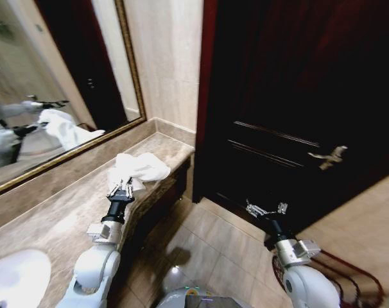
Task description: Discard the used towel into the hamper.
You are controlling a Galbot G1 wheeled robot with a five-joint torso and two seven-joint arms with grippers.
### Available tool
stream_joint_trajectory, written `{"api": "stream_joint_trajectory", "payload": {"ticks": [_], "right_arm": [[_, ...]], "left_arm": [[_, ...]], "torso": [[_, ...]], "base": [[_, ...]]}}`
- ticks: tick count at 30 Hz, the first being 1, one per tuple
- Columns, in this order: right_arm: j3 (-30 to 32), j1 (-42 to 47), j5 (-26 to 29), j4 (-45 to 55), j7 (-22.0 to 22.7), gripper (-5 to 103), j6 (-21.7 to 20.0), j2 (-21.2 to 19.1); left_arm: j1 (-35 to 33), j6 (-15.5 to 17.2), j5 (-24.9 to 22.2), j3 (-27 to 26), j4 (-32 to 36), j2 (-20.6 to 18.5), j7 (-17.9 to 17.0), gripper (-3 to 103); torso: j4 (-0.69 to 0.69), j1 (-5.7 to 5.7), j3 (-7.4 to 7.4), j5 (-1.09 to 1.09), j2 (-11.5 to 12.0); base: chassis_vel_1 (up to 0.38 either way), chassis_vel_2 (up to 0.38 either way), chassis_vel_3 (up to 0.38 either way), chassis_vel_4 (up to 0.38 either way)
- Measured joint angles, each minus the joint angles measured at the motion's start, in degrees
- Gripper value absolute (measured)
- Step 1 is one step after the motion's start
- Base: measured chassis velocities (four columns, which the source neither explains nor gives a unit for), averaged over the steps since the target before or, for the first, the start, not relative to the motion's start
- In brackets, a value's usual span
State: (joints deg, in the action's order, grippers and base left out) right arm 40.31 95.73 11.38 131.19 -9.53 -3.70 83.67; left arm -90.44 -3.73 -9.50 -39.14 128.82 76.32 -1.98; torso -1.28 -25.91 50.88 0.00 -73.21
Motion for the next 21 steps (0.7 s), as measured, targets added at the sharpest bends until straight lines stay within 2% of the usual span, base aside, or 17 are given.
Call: {"api": "stream_joint_trajectory", "payload": {"ticks": [21], "right_arm": [[0.0, 0.1, -0.1, -0.1, -0.2, 100, 0.2, 0.2]], "left_arm": [[0.0, -0.7, 0.0, 0.0, -0.7, 0.0, 0.2, 6]], "torso": [[0.0, 0.0, 0.0, 0.0, 0.0]], "base": [[-0.065, -0.157, -0.149, -0.058]]}}
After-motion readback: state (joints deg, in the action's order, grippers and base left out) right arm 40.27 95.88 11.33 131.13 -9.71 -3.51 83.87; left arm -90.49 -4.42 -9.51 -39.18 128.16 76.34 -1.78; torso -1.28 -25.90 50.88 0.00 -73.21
